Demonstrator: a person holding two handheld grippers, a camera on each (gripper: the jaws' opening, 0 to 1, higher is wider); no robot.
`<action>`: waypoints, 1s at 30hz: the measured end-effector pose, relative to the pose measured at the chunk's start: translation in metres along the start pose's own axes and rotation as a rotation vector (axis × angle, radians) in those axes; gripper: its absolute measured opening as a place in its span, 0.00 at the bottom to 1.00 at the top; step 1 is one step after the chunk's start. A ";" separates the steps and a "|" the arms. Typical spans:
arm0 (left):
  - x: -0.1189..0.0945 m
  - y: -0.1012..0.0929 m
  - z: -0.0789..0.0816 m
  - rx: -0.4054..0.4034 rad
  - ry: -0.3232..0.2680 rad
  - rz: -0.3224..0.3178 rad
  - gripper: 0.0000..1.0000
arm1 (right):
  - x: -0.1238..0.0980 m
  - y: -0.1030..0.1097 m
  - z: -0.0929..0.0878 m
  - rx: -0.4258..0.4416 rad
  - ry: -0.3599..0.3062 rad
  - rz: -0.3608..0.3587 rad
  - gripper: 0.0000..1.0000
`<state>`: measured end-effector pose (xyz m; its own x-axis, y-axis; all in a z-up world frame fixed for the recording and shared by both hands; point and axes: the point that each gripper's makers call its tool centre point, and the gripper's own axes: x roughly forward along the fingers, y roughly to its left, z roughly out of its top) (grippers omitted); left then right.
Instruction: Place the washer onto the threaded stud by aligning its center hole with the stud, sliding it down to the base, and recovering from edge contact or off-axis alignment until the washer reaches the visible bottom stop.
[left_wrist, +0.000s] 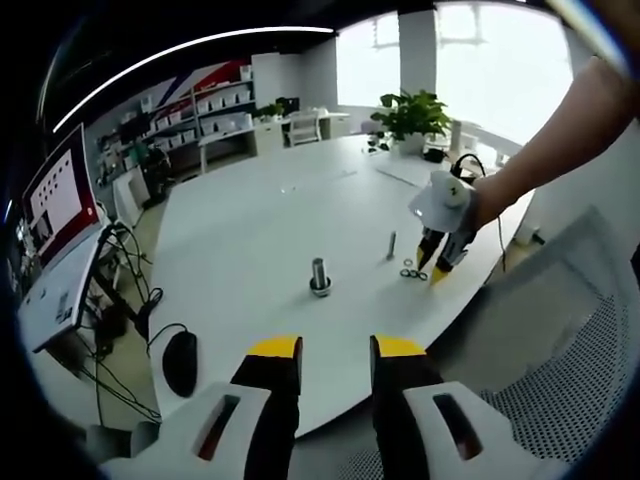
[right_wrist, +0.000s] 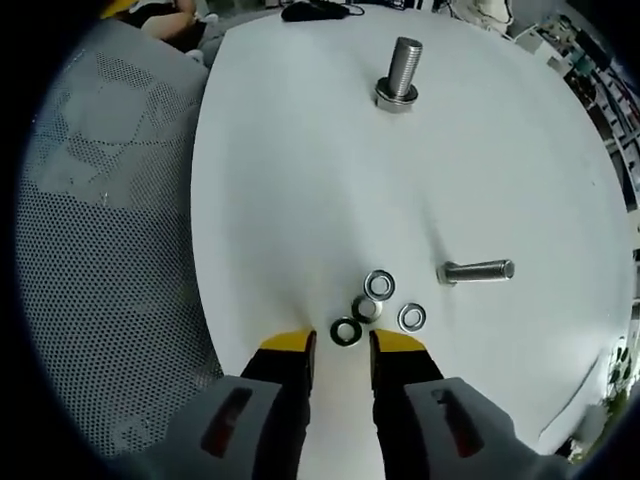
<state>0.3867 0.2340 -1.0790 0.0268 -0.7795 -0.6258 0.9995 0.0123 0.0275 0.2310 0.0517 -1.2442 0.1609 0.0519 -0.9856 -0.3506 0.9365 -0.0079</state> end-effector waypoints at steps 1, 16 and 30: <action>0.000 0.000 -0.001 0.001 0.003 0.000 0.25 | 0.001 -0.001 0.000 -0.009 0.012 -0.002 0.21; 0.000 0.001 -0.001 0.008 0.006 0.014 0.25 | -0.001 -0.003 -0.003 -0.076 0.101 -0.021 0.15; -0.001 0.007 -0.001 0.009 0.001 0.042 0.24 | -0.002 -0.003 -0.002 -0.009 0.007 -0.063 0.14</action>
<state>0.3933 0.2357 -1.0788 0.0684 -0.7777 -0.6248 0.9974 0.0391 0.0605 0.2300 0.0481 -1.2425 0.1767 -0.0096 -0.9842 -0.3486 0.9345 -0.0717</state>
